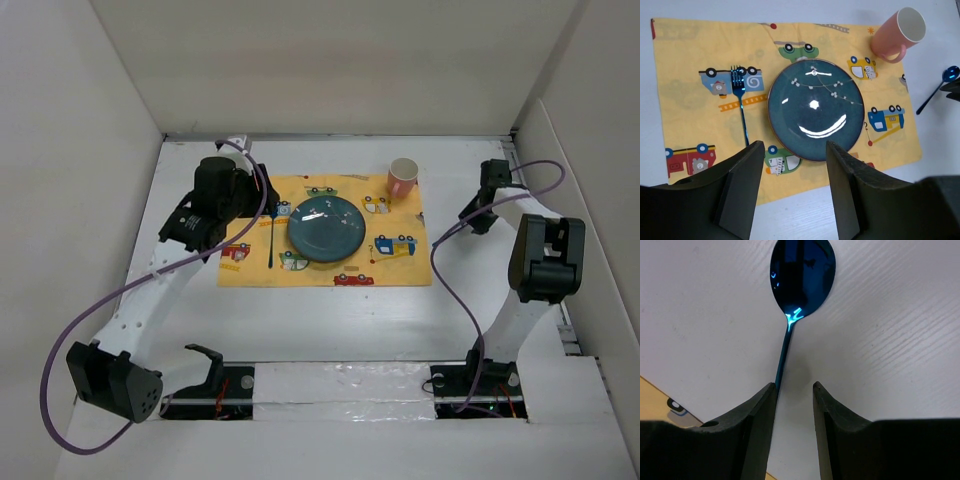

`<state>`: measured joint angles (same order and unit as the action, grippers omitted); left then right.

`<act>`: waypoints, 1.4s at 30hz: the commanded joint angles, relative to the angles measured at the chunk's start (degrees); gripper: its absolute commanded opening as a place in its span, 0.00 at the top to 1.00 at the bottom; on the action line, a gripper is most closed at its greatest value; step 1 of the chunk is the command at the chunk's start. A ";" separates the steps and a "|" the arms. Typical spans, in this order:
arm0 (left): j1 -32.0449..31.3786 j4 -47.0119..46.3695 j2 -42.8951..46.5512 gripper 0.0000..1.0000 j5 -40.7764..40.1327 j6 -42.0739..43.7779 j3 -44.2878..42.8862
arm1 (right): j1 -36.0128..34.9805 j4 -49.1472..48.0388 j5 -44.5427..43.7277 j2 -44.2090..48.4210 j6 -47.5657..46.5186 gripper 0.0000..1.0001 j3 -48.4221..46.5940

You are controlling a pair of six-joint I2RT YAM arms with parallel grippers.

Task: Set the dinner table for one person

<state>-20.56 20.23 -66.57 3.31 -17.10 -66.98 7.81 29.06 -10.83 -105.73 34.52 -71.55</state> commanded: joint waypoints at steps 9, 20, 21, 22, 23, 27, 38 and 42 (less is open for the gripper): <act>-0.27 -3.88 2.32 0.51 1.88 -0.56 3.00 | -1.22 1.52 -3.49 -5.36 2.56 0.63 -7.46; -0.27 -3.62 2.84 0.51 -0.67 0.40 3.52 | -1.75 8.38 -4.64 -8.88 4.50 1.00 -11.86; -0.27 -3.62 3.02 0.51 -0.59 0.49 3.61 | -1.75 7.95 -4.99 -7.75 4.50 1.00 -11.69; -0.27 -3.79 3.11 0.51 -0.85 0.58 3.70 | -1.75 7.68 -5.43 -6.95 4.59 1.00 -11.51; -0.27 -3.79 3.28 0.51 -0.85 0.58 4.05 | -1.75 7.42 -7.26 -5.81 3.89 1.00 -11.51; -0.27 -4.58 2.67 0.51 0.11 0.40 4.75 | -1.22 5.93 -9.91 1.21 1.34 1.00 -13.88; -0.27 -4.32 -2.69 0.45 2.14 -1.62 -0.60 | -20.09 7.49 10.39 16.43 -9.74 1.00 -17.49; -0.27 -4.32 -4.45 0.43 2.66 -1.79 -2.71 | -30.64 5.14 13.11 15.39 -8.51 1.00 -13.71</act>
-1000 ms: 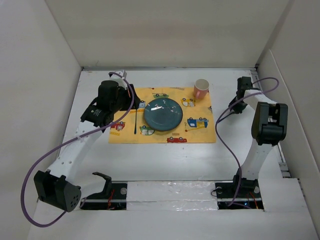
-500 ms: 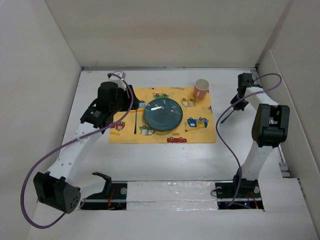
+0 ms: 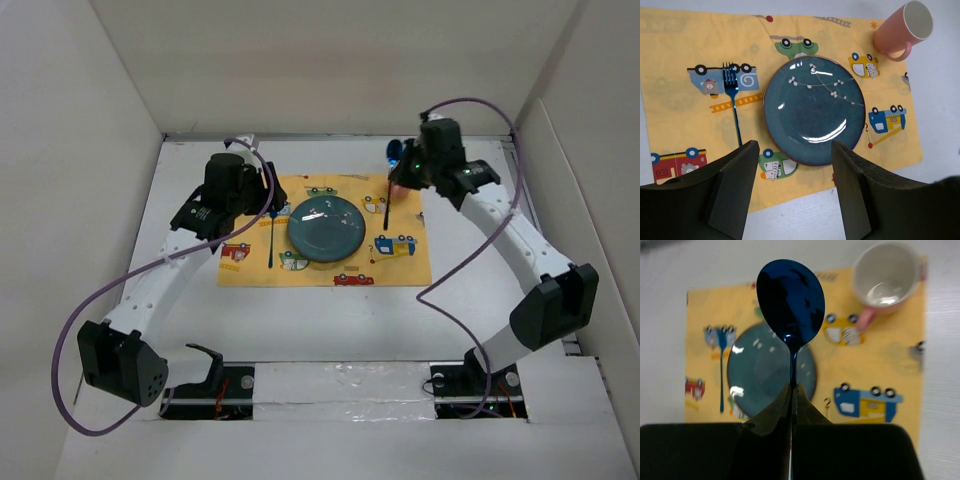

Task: Set the dinner table for one person

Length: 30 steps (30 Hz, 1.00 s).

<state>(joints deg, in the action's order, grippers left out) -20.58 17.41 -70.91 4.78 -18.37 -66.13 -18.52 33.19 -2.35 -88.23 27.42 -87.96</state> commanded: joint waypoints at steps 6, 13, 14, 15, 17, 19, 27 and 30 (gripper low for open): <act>-0.25 -1.67 -0.98 0.43 1.82 -0.53 -4.19 | -6.44 -0.14 3.23 -9.50 -1.40 1.00 2.10; -0.25 -2.64 0.60 0.43 2.17 -1.40 -0.41 | -4.59 -1.02 0.51 -17.06 -1.67 1.00 2.80; -0.25 -2.82 0.95 0.43 2.25 -1.49 -0.14 | -4.59 -1.37 -0.19 -18.55 -1.67 1.00 2.97; -0.25 -2.91 1.13 0.43 2.17 -1.49 0.12 | -4.59 -1.55 -0.46 -19.17 -1.67 1.00 3.23; -0.25 -2.73 1.39 0.42 1.90 -1.49 0.47 | -4.06 -1.99 -0.72 -20.66 -1.93 1.00 3.32; -0.25 -2.64 1.48 0.42 1.82 -1.32 0.65 | -3.54 -2.34 -0.64 -21.46 -1.93 1.00 3.24; -0.25 -2.82 1.22 0.42 1.99 -1.32 0.91 | -3.54 -2.52 -0.55 -25.15 -2.11 1.00 2.18; -0.25 -2.82 0.96 0.42 1.90 -1.23 0.83 | -3.54 -2.69 -0.90 -26.38 -2.19 1.00 1.83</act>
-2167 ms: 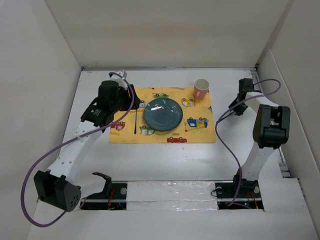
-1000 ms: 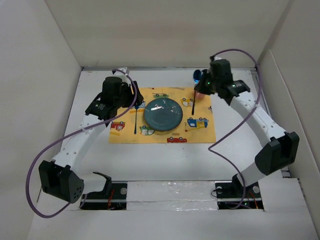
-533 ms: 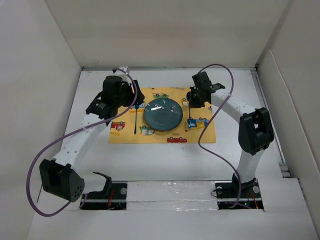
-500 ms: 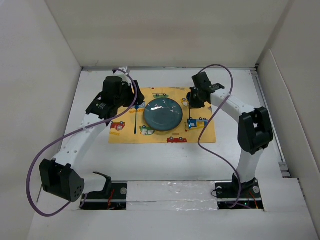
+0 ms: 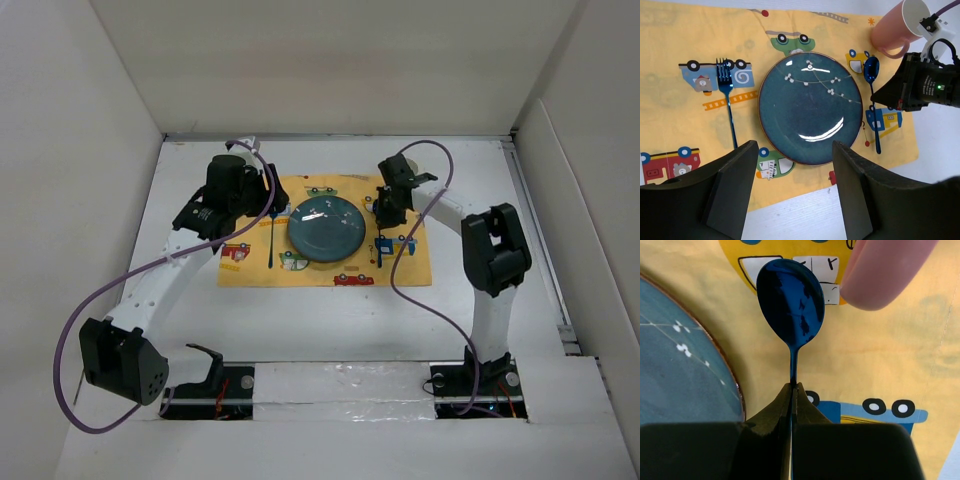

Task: Set the dinner table for one person

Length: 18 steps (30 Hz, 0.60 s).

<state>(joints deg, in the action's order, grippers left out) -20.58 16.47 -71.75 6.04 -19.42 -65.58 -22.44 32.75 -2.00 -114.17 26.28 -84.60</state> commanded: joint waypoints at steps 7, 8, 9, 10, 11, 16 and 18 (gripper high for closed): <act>-0.25 -2.23 1.08 0.42 0.46 -0.27 0.81 | 0.99 -2.78 -1.78 -1.84 -1.23 1.00 -1.53; -0.25 -2.40 0.91 0.42 0.20 -0.18 0.89 | 0.99 -2.87 -2.04 -1.93 -1.23 0.99 -1.36; -0.25 -2.49 0.73 0.42 -0.06 -0.27 0.89 | 0.99 -2.87 -2.04 -1.93 -1.23 0.96 -1.27; -0.25 -2.49 0.56 0.42 -0.24 -0.27 0.98 | 0.99 -2.96 -2.13 -1.85 -1.23 0.93 -1.18; -0.25 -2.49 0.55 0.42 -0.42 -0.27 1.07 | 0.99 -2.96 -2.04 -1.76 -1.23 0.90 -1.18; -0.25 -2.58 0.20 0.42 -0.86 -0.35 0.54 | -0.15 -2.87 -2.39 0.52 -2.02 0.70 -0.74; -0.25 -2.49 0.03 0.42 -1.12 -0.44 0.11 | -0.15 -2.52 -2.57 2.01 -2.20 0.62 -0.92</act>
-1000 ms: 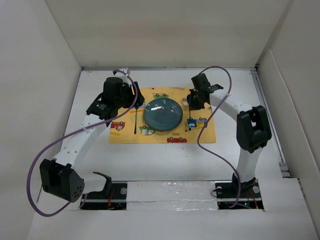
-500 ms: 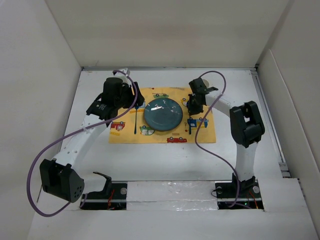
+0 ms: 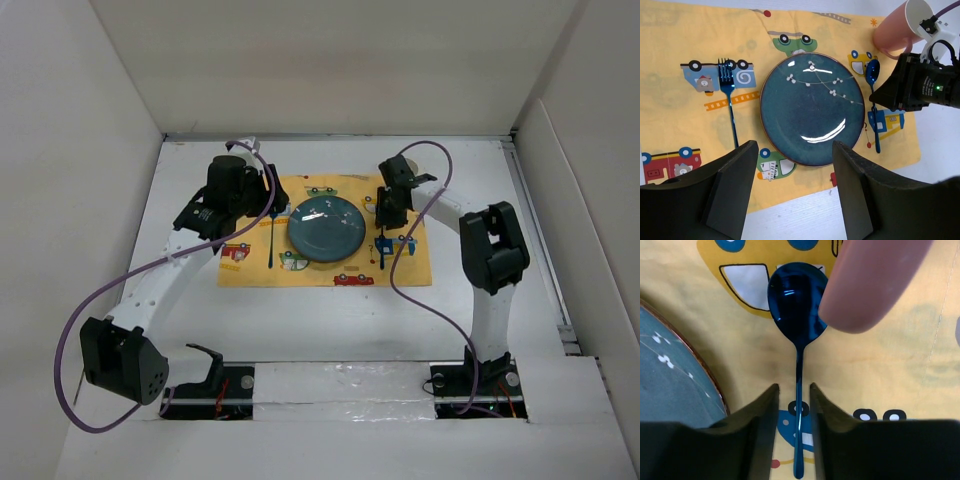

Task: Set the dinner table for one person

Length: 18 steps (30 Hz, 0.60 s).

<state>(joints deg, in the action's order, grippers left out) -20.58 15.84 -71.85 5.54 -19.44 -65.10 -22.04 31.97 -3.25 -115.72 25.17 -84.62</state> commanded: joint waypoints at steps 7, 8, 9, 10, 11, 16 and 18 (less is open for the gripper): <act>-0.25 -0.63 -0.92 0.42 -3.69 -1.82 -5.90 | -1.69 1.69 -0.89 13.91 -0.73 0.51 -1.25; -0.25 -0.63 -1.35 0.42 -3.78 -2.26 -6.70 | -2.21 2.22 -0.71 15.42 -0.82 0.49 -1.77; -0.25 -0.11 -1.79 0.42 -3.96 -2.70 -8.97 | -2.22 2.83 -0.45 17.00 -1.00 0.45 -2.30; -0.25 0.33 -2.23 0.42 -3.87 -3.05 -10.38 | -2.22 4.23 0.51 19.89 -1.09 0.42 -2.91; 0.27 1.29 -2.67 0.42 -3.87 -3.75 -11.79 | -2.22 4.85 0.78 21.31 -1.00 0.39 -4.75; 0.80 1.22 -1.45 0.42 -6.93 -4.55 -20.66 | -3.44 6.00 -2.63 30.01 -1.61 0.27 -10.29; 0.80 0.95 0.39 0.42 -11.05 -4.47 -22.25 | -3.45 5.92 -5.70 35.02 -2.66 0.00 -11.88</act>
<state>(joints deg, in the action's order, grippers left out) -20.14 18.35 -75.48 0.01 -23.00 -83.02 -24.84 36.95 -4.64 -86.67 24.64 -92.38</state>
